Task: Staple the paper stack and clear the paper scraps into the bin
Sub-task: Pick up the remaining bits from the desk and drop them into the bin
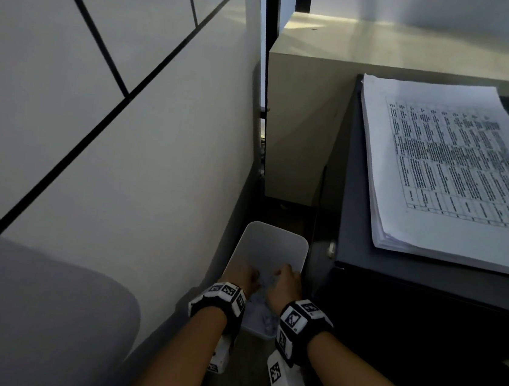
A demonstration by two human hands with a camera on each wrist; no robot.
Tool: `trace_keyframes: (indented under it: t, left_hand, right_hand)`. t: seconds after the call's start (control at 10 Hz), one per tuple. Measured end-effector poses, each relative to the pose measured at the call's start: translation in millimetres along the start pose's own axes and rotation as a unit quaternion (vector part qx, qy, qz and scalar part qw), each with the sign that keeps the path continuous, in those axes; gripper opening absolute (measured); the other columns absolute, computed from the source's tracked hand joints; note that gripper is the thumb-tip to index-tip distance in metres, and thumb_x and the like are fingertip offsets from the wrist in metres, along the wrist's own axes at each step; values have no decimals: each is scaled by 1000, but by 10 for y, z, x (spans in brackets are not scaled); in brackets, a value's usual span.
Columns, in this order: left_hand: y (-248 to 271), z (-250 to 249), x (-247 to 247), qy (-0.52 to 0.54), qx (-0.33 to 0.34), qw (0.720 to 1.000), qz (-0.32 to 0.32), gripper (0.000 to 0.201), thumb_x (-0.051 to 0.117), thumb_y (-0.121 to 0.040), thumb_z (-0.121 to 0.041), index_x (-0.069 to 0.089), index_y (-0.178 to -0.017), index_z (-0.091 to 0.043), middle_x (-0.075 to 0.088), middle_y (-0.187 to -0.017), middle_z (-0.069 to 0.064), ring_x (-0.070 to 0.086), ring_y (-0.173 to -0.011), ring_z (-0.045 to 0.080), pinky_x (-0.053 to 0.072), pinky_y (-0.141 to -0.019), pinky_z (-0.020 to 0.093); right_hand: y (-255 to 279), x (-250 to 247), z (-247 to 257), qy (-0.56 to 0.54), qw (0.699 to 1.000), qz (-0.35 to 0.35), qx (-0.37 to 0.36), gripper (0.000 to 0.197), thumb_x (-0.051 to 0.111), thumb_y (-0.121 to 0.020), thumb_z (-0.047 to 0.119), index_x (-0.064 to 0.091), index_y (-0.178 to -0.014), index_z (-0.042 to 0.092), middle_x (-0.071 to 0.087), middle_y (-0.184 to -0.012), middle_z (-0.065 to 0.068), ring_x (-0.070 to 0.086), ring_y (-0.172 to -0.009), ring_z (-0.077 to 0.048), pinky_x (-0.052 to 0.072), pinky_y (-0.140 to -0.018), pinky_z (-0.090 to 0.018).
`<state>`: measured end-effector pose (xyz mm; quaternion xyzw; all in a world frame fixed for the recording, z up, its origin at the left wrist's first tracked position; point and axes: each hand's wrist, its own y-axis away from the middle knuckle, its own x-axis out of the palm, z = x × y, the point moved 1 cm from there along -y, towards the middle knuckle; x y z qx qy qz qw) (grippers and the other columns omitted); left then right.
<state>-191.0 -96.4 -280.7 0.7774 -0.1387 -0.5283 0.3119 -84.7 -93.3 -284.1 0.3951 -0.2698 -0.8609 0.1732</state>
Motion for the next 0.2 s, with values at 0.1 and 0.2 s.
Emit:
trace_keyframes:
  t: [0.1, 0.2]
  left_hand:
    - [35, 24, 2, 19, 13, 1000, 20, 38, 41, -98, -13, 48, -134, -2, 50, -140, 17, 49, -128, 29, 38, -108, 34]
    - [101, 78, 64, 1, 49, 999, 12, 49, 43, -95, -5, 37, -143, -11, 35, -151, 11, 39, -136, 25, 31, -113, 29]
  right_hand:
    - [81, -39, 54, 10, 1000, -4, 3, 36, 48, -90, 8, 43, -126, 2, 36, -138, -22, 45, -124, -35, 36, -109, -38]
    - [127, -27, 59, 12, 1000, 4, -10, 38, 47, -92, 11, 41, -128, 4, 35, -141, -21, 42, -129, -35, 33, -112, -39]
